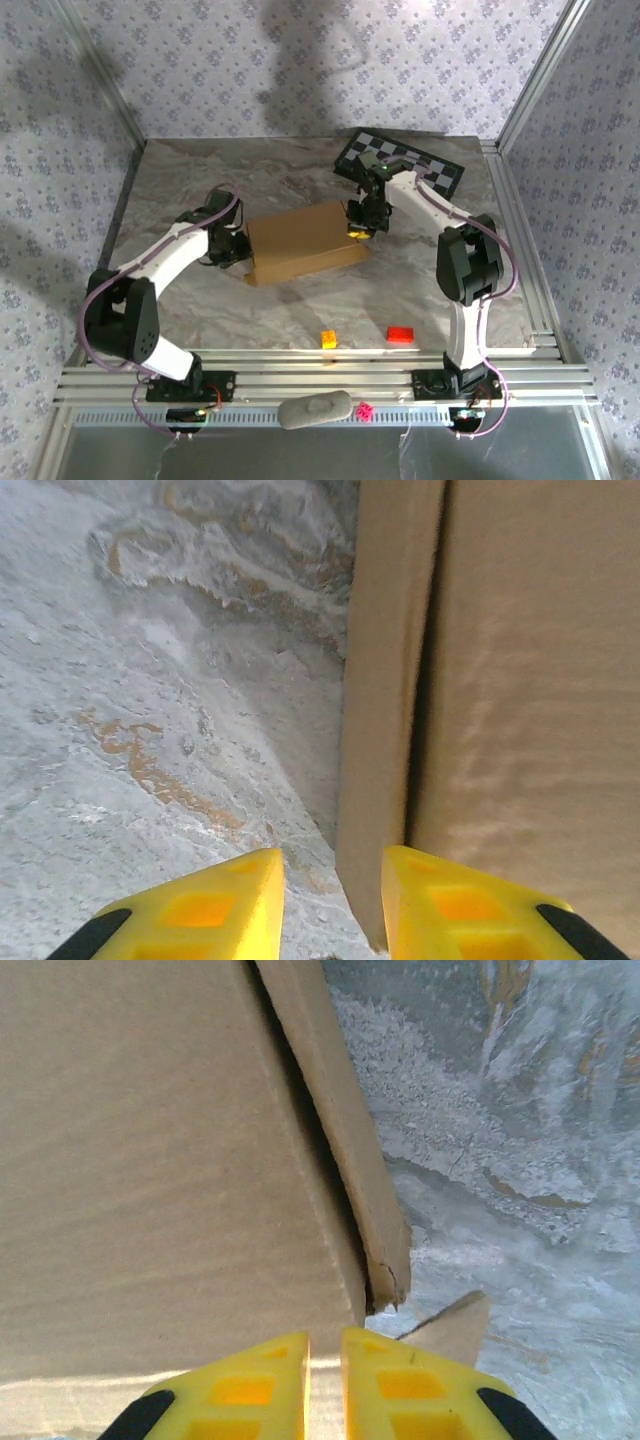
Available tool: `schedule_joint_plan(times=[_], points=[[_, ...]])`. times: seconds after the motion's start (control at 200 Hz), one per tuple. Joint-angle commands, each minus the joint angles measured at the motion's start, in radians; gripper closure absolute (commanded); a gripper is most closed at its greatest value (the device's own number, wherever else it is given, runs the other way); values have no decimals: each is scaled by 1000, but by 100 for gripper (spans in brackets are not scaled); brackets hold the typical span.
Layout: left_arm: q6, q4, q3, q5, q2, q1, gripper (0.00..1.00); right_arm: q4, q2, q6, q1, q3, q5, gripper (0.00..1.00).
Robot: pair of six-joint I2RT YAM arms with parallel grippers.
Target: Fold the paper box
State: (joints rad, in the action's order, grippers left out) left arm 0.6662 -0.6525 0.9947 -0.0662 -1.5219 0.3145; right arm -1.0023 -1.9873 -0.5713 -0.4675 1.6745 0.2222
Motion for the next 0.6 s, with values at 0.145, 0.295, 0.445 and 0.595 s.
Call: schedule_joint_plan(times=[0.145,0.295,0.445,0.595], points=[[24,72,-28,-6,-60,34,70,-2,-70,-18,0,-39,9,84],[33,37,-23,24,5,35,73,-20,-48,-7,6,-26,-4,84],[46,6,7,51,109,19,64,-25,-19,-2,30,-25,2,84],[53,36,16,-62,84,-37,62,-36,-13,7,45,-2,17,83]])
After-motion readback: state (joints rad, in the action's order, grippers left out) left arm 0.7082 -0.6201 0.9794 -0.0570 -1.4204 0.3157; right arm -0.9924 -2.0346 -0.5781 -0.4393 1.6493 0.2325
